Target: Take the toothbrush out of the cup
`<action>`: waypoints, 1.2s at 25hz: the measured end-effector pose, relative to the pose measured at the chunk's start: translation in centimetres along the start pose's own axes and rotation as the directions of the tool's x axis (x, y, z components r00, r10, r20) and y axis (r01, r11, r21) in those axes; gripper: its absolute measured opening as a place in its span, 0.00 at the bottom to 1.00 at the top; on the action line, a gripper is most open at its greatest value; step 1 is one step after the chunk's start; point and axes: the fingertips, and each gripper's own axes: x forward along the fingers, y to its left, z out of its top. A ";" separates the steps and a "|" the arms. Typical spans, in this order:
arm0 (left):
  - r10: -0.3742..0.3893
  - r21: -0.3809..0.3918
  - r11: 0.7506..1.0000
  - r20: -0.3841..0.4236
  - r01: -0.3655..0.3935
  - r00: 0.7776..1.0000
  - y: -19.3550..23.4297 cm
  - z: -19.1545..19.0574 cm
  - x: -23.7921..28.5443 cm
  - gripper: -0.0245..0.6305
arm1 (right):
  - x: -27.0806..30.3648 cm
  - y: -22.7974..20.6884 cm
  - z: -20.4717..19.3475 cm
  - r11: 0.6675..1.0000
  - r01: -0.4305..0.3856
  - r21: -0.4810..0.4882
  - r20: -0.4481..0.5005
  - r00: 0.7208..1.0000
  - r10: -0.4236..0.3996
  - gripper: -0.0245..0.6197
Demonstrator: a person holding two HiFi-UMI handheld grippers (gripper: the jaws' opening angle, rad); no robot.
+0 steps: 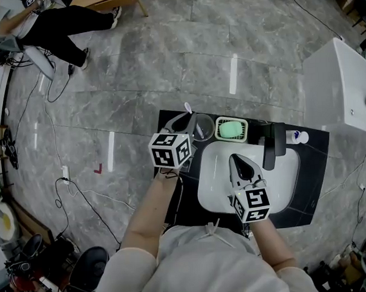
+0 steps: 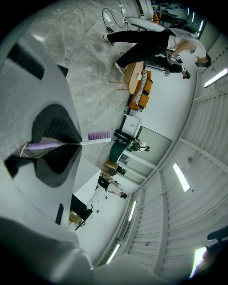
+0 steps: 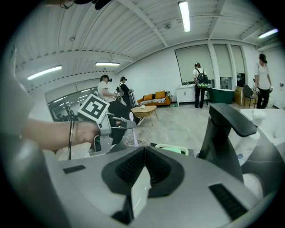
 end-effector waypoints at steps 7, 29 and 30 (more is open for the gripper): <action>-0.032 0.083 0.996 0.097 0.024 0.995 -2.3 3.1 -2.6 0.08 | -1.5 -0.3 0.5 1.000 0.021 0.007 0.030 0.999 -0.022 0.08; -0.161 0.289 0.956 0.347 0.058 0.924 -13.9 4.8 -20.6 0.08 | -10.3 3.2 3.7 0.996 0.071 -0.047 0.228 0.972 -0.058 0.08; -0.158 0.285 0.957 0.350 0.056 0.924 -14.2 4.2 -21.2 0.08 | -10.6 3.4 3.6 0.996 0.069 -0.048 0.234 0.971 -0.056 0.08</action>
